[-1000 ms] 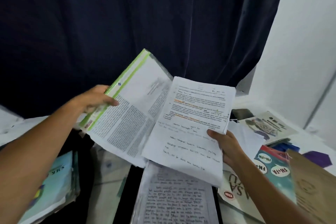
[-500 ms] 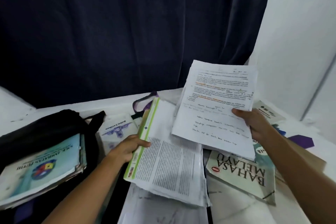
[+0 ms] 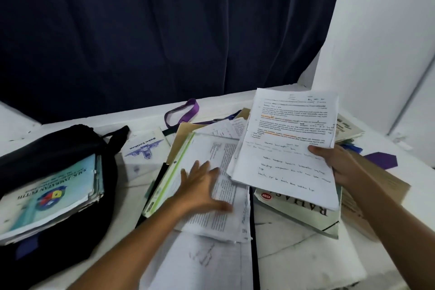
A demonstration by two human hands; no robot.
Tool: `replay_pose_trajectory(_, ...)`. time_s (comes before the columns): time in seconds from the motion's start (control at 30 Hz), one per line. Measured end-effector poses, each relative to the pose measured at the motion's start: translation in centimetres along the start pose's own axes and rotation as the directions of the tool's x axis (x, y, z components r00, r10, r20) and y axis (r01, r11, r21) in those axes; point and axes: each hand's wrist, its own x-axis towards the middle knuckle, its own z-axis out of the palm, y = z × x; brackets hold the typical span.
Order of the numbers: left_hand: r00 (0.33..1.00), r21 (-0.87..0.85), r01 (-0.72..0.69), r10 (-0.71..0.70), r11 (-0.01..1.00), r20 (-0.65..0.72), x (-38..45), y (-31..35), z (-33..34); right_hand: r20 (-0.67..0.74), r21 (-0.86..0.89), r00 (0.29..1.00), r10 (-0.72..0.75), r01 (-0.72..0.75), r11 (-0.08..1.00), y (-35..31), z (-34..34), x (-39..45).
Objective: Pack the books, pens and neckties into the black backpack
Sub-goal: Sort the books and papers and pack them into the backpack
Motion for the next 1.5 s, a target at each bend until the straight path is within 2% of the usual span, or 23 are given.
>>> replay_pose_trajectory(0.07, 0.994, 0.044, 0.033, -0.037, 0.999, 0.1, 0.6, -0.2, 2.2, -0.034, 0.001, 0.999, 0.006, -0.006, 1.0, 0.3, -0.4, -0.5)
replay_pose_trajectory(0.13, 0.986, 0.047, 0.078, -0.084, 0.996, 0.142, 1.0, -1.1, 3.4, -0.037, 0.007, 0.999, 0.031, -0.031, 1.0, 0.8, -1.1, -0.9)
replay_pose_trajectory(0.37, 0.993, -0.025, 0.109, -0.11, 0.994, -0.03, 0.5, -1.4, 2.4, 0.041, 0.107, 0.998, 0.054, -0.058, 0.993, 2.5, -1.9, -2.3)
replay_pose_trajectory(0.43, 0.986, -0.22, 0.135, -0.152, 0.966, -0.061, 0.5, -1.4, 0.7, 0.083, 0.127, 0.993, 0.084, -0.094, 0.987, 2.7, -1.6, -2.7)
replay_pose_trajectory(0.53, 0.955, -0.584, 0.137, -0.263, 0.8, -0.138, 0.7, -2.9, -2.3, 0.164, 0.127, 0.978, 0.133, -0.154, 0.98, 2.7, -1.0, -3.0)
replay_pose_trajectory(0.6, 0.917, -0.829, 0.135, -0.385, 0.542, -0.103, 0.7, -4.7, -4.8, 0.201, 0.119, 0.967, 0.158, -0.184, 0.976, 2.7, -0.3, -3.1)
replay_pose_trajectory(0.63, 0.905, -0.908, 0.116, -0.42, 0.402, -0.07, 0.6, -5.8, -6.0, 0.215, 0.113, 0.963, 0.163, -0.191, 0.975, 2.8, 0.1, -3.1)
replay_pose_trajectory(0.67, 0.899, -0.945, 0.092, -0.434, 0.313, -0.057, 0.3, -7.1, -7.2, 0.229, 0.109, 0.959, 0.168, -0.197, 0.974, 3.0, 0.7, -3.1)
replay_pose_trajectory(0.8, 0.906, -0.981, -0.004, -0.415, 0.196, -0.086, -0.7, -12.2, -9.4, 0.188, 0.036, 0.966, 0.177, -0.187, 0.982, 3.9, 4.2, -2.2)
replay_pose_trajectory(0.9, 0.908, -0.989, -0.009, -0.414, 0.149, -0.071, -1.2, -14.4, -9.4, 0.051, -0.041, 0.976, 0.211, -0.209, 0.977, 5.0, 7.5, -1.1)
replay_pose_trajectory(1.13, 0.943, -0.999, -0.037, -0.329, 0.035, -0.046, -1.5, -16.3, -9.2, -0.046, -0.105, 0.974, 0.224, -0.228, 0.968, 7.5, 14.3, 0.2)
replay_pose_trajectory(1.27, 0.963, -0.998, -0.051, -0.263, 0.022, -0.055, -1.6, -16.9, -9.2, -0.067, -0.112, 0.966, 0.248, -0.254, 0.961, 9.1, 16.8, 0.5)
replay_pose_trajectory(1.33, 0.981, -0.998, -0.054, -0.185, 0.026, -0.058, -1.4, -17.2, -9.2, -0.079, -0.125, 0.966, 0.245, -0.253, 0.959, 9.6, 17.5, 0.4)
replay_pose_trajectory(1.43, 0.991, -0.992, -0.064, -0.11, 0.105, -0.076, -1.1, -17.4, -9.1, -0.087, -0.15, 0.97, 0.226, -0.237, 0.96, 9.7, 18.6, 0.5)
replay_pose_trajectory(1.5, 0.997, -0.991, -0.036, -0.066, 0.126, -0.045, -0.9, -16.4, -8.9, -0.084, -0.232, 0.976, 0.199, -0.213, 0.949, 9.6, 19.1, 0.5)
